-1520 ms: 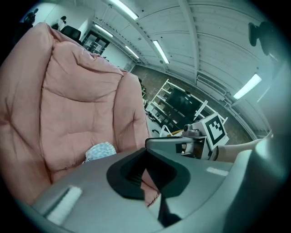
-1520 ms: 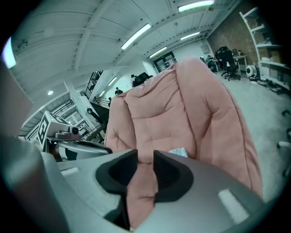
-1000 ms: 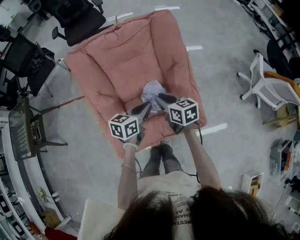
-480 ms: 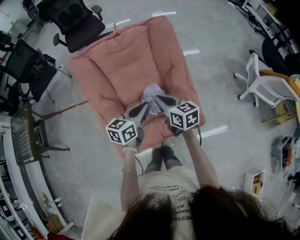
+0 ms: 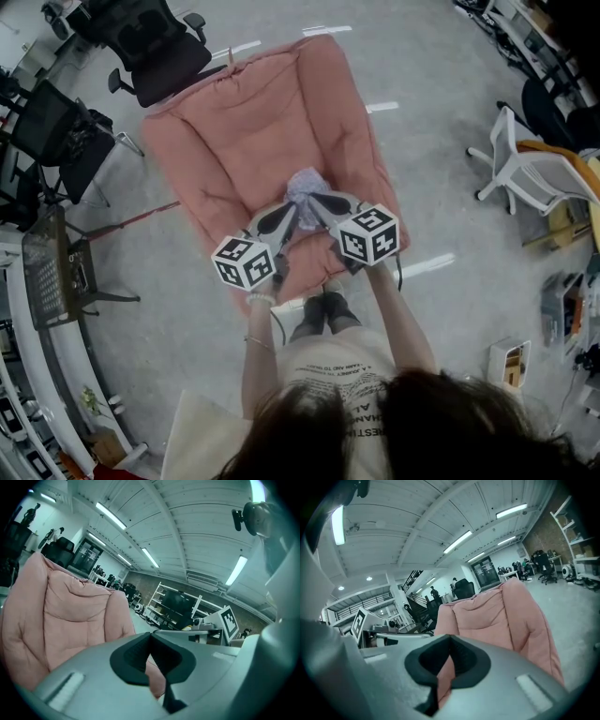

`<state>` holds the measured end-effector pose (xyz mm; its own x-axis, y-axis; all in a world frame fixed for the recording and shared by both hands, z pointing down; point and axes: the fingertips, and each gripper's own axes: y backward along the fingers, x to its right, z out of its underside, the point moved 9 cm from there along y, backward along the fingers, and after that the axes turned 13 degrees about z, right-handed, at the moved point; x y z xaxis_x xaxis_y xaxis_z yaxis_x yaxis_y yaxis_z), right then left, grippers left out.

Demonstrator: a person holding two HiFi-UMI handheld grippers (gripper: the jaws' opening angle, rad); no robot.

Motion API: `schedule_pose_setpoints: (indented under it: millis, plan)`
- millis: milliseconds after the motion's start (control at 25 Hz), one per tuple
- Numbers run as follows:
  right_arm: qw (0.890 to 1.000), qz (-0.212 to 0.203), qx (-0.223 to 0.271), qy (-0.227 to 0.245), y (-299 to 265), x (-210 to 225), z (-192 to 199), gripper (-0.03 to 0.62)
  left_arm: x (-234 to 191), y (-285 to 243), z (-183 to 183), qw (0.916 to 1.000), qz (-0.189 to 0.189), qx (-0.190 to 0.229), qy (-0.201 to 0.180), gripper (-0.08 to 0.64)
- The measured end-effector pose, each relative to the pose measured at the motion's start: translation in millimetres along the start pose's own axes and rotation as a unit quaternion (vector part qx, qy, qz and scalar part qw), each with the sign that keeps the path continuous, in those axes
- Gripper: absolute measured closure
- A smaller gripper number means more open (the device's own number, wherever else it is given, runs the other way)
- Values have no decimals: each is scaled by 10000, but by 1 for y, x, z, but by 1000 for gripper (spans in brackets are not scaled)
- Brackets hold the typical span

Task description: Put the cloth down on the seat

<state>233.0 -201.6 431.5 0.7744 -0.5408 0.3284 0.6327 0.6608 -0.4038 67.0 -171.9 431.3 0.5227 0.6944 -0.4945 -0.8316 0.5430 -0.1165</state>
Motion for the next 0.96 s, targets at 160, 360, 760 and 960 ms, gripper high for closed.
schedule_pose_setpoints:
  millis: [160,360,760,960]
  plan:
    - [10000,-43,45,16,1,0,0,591,0,-1,-4,10000,4,28,-45,560]
    - [9999,-79,106,12,0,3,-3,591,-2,-3,-5,10000,-6,23,-63,561]
    - [9997,-225,53,22,-4,4,-2,591,-5,-5,-2,10000,-29,6,-7,561]
    - [9997,-251,38,-38,-6,7,-2,591,-7,-6,0,10000,-35,-8,41,561]
